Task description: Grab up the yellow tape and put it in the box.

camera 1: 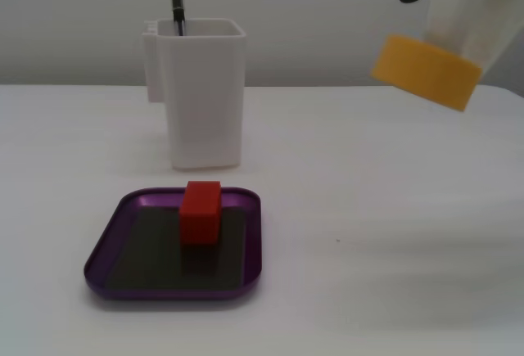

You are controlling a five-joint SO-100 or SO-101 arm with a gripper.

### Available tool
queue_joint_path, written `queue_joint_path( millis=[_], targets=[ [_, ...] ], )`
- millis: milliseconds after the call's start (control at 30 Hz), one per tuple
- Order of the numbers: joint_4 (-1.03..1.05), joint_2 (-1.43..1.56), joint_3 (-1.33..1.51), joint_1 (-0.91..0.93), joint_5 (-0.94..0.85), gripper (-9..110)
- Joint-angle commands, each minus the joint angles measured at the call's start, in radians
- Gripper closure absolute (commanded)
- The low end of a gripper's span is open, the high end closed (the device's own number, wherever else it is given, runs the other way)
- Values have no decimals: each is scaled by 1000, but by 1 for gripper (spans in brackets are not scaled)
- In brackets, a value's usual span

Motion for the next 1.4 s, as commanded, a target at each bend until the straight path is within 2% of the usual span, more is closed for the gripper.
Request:
queue_joint_path(
  millis=[0,167,467,800,1200,1367],
  targets=[
    [-57,-87,-86,-23,5,102],
    [-129,-348,-252,-18,6,102],
    [-124,-805,-683,-11,49,102],
    [-123,-1129,-956,129,69,102],
    [-123,-1215,-989,137,71,102],
    [-84,-1198,-1000,135,71,95]
  ],
)
